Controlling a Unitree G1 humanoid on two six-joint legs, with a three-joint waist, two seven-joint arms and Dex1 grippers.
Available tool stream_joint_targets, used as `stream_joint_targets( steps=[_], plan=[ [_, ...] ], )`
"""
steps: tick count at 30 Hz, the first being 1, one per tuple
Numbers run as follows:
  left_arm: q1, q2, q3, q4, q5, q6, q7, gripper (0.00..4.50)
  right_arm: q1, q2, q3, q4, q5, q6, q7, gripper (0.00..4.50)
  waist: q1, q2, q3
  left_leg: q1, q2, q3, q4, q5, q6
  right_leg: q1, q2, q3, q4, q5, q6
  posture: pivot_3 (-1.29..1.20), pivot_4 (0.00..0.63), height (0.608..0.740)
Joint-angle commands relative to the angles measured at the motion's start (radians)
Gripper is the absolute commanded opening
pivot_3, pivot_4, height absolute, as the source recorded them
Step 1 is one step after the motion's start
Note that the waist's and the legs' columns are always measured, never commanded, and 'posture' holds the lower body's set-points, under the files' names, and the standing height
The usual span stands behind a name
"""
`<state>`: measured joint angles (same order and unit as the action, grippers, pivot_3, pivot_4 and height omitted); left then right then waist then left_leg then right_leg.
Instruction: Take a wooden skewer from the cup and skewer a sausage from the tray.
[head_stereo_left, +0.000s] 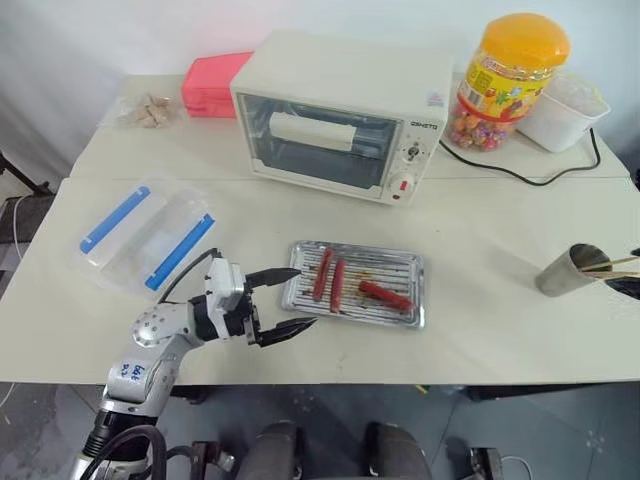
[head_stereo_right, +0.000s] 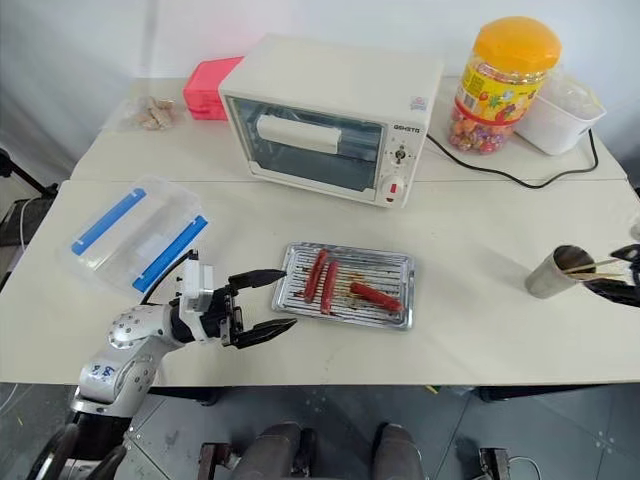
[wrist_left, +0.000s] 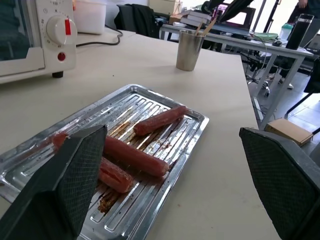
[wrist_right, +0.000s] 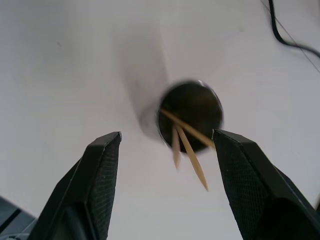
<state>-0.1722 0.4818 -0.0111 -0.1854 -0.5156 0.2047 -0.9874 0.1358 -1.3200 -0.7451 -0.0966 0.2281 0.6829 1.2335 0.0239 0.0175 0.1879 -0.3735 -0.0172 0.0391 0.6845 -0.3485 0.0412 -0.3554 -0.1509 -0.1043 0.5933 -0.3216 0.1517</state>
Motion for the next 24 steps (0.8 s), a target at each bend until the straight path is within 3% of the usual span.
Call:
stream_joint_targets(
  steps=[1,4,9,19,24],
  plan=[
    [-0.008,-0.002,0.003,-0.021,-0.003,-0.013,-0.006,4.50,0.005,-0.008,-0.089,0.079,-0.006,-0.078,0.079,2.83,0.000,0.000,0.000,0.000,0.000,0.000,0.000,0.000,0.000,0.000,0.000,0.000,0.000,0.000,0.000,0.00,0.150,0.740],
    [-0.004,0.000,0.005,-0.029,-0.007,-0.007,-0.006,4.50,-0.007,-0.007,-0.100,0.141,0.005,-0.126,0.115,2.08,-0.001,0.000,0.000,0.000,0.000,0.000,0.000,0.000,0.000,0.000,0.000,0.000,0.000,0.000,0.000,0.00,0.150,0.740],
    [0.026,0.004,0.003,-0.083,-0.028,0.027,0.003,4.50,-0.047,-0.016,-0.025,0.248,-0.005,-0.243,0.122,0.34,-0.002,0.000,0.000,0.000,0.000,0.000,0.000,0.000,0.000,0.000,0.000,0.000,0.000,0.000,0.000,0.00,0.150,0.740],
    [0.066,0.012,0.012,-0.164,-0.052,0.095,0.024,4.50,-0.122,-0.035,0.136,0.312,-0.053,-0.534,0.117,0.34,-0.001,0.001,0.000,0.001,0.000,0.000,0.000,0.000,0.000,0.000,0.000,0.000,0.000,0.000,0.000,0.00,0.150,0.740],
    [0.068,0.011,0.011,-0.175,-0.053,0.104,0.034,4.50,-0.141,-0.049,0.163,0.325,-0.062,-0.557,0.127,0.34,-0.001,0.001,0.000,0.001,0.000,0.000,0.000,0.000,0.000,0.000,0.000,0.000,0.000,0.000,0.000,0.00,0.150,0.740]
  ],
)
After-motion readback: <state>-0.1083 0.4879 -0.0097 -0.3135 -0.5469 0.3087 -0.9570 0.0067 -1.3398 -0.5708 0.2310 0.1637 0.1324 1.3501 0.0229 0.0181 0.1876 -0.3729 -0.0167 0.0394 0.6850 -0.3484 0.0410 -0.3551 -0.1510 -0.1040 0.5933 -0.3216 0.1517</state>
